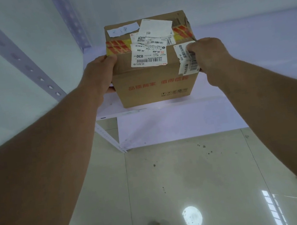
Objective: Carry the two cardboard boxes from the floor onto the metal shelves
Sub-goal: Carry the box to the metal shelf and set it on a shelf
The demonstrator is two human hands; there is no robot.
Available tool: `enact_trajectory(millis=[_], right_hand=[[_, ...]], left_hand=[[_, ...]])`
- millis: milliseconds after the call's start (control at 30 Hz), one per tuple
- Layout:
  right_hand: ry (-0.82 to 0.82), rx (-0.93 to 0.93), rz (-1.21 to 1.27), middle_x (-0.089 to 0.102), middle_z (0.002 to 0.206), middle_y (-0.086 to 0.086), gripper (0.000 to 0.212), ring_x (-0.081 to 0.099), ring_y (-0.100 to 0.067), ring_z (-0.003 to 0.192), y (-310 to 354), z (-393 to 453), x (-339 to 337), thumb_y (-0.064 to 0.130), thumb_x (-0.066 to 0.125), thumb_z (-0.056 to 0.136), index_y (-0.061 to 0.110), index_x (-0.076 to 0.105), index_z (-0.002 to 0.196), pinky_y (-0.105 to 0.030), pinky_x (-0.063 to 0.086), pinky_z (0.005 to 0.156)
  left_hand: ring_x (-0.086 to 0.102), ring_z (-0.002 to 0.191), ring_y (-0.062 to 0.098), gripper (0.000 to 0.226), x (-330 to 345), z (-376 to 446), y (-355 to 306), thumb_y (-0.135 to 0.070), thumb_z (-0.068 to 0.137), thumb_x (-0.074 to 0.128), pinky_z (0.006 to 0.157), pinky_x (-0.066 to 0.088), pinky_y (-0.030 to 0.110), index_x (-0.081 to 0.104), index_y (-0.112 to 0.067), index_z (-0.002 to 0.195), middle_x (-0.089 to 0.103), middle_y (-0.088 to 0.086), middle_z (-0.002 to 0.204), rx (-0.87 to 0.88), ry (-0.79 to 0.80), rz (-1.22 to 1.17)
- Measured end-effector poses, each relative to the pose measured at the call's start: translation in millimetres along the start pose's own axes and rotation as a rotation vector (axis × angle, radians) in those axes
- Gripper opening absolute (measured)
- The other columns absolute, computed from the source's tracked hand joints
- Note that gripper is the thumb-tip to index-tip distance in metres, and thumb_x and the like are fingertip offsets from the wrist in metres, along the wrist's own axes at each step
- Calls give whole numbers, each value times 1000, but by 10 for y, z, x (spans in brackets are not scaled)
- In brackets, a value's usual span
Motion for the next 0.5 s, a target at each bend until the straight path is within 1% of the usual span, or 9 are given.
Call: enact_trajectory(millis=[67,133,167,233,300,333,400,433,500], right_hand=[[-6,5,7,64,92,-7,14,60,-20,73,37,57,31,8,45,86,13,58,84,-32,45,71],[-12,2,14,64,90,-6,17,59,-16,67,58,123,53,9,44,86,16,51,72,-32,46,70],[-16,-10,11,64,88,-6,19,58,-15,65,61,152,62,9,44,86,16,49,70,-31,46,69],[-7,-39,-1,66,86,-5,15,61,-14,65,44,175,64,12,46,86,14,55,73,-30,48,68],[67,-86,25,73,92,-4,12,68,-17,74,-10,202,48,19,55,83,10,65,85,-31,54,76],[130,-115,40,75,96,-4,19,70,-17,81,-40,207,18,22,63,80,9,69,92,-32,55,82],[294,-166,12,75,107,-5,43,71,-18,97,-90,208,-44,24,74,69,8,70,108,-32,55,91],[347,-181,-43,74,112,-5,57,70,-18,103,-109,217,-58,23,79,61,8,67,115,-31,54,91],[339,-194,-196,70,116,-3,84,67,-19,107,-141,269,-51,24,84,47,9,56,126,-30,54,85]], left_hand=[[63,94,19,14,2,80,-22,-32,92,43,73,57,35,53,-25,99,61,6,115,9,3,5],[63,95,19,16,2,147,-34,-33,92,43,72,56,33,53,-26,103,61,4,115,11,-6,3],[63,96,18,19,-2,175,-30,-34,92,43,71,56,32,52,-26,106,61,3,115,15,-10,-1],[63,99,16,29,-13,196,3,-42,91,45,70,54,29,52,-26,115,61,-1,116,38,26,-5],[62,101,11,48,-34,185,79,-53,86,49,75,51,26,52,-24,124,63,-6,114,85,134,0],[62,102,9,56,-48,158,111,-55,81,54,77,50,24,51,-24,127,64,-7,113,109,197,3],[62,106,8,72,-83,143,171,-52,68,69,83,50,24,49,-23,131,65,-7,118,135,298,16],[61,110,10,79,-94,169,193,-45,62,76,88,50,27,48,-23,132,65,-6,121,136,326,32],[59,113,12,84,-90,191,205,-25,60,82,92,49,30,44,-23,134,62,-5,123,137,323,87]])
Point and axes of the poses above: each hand's wrist, its own z-axis towards the middle knuckle, its own x-axis out of the palm, y = z × x, the point moved 1 cm from there along z, towards the middle knuckle
